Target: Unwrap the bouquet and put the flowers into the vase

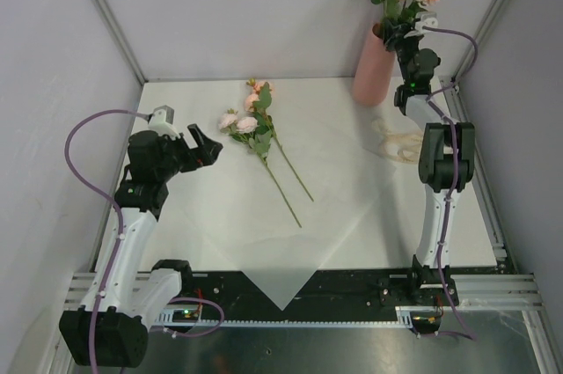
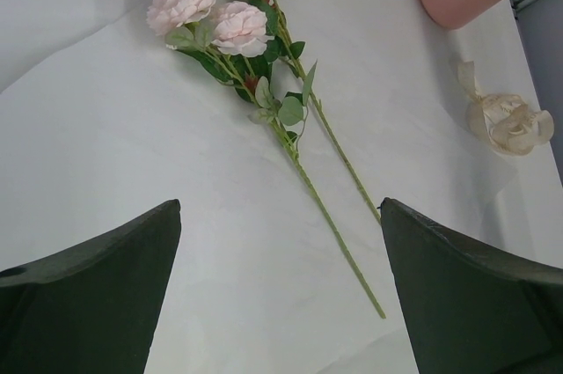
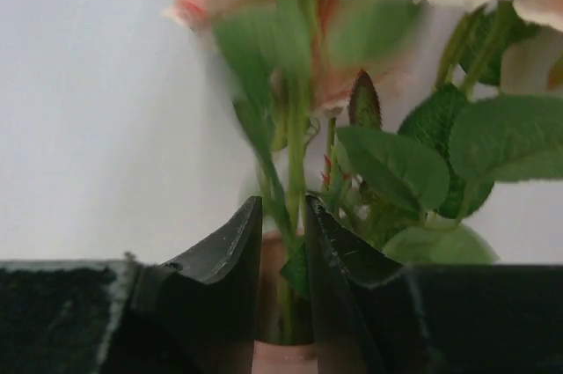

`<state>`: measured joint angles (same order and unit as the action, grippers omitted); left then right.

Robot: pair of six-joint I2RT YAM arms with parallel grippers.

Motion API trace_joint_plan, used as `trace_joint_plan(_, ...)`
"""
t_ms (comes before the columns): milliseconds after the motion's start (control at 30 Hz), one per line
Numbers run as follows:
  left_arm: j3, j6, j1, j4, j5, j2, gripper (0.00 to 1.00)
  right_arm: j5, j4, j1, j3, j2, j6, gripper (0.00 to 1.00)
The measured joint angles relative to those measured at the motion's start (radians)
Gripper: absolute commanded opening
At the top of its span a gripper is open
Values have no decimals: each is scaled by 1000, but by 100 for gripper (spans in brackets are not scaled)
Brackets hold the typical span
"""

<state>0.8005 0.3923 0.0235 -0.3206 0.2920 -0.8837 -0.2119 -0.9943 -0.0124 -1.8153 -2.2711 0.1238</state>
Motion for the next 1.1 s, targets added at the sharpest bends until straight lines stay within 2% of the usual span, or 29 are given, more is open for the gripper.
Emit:
trace_joint_plan(100, 0, 0, -3, 0, 2, 0, 100, 19, 52, -6, 65, 51, -5, 49)
trace_joint_plan(200, 0, 0, -4, 0, 11, -5, 100, 39, 98, -10, 136, 141, -8, 53)
trace_joint_plan(467, 0, 0, -5, 0, 30, -16, 100, 114, 215, -42, 342, 467, 74, 52)
trace_joint_plan(633, 0, 0, -5, 0, 30, -16, 100, 141, 455, -133, 388, 608, 174, 49)
trace_joint_plan(900, 0, 1, -5, 0, 29, -16, 100, 110, 808, -320, 424, 629, 287, 44)
trace_joint_plan(1100, 0, 1, -10, 0, 27, -18, 100, 69, 930, -455, 430, 535, 335, 44)
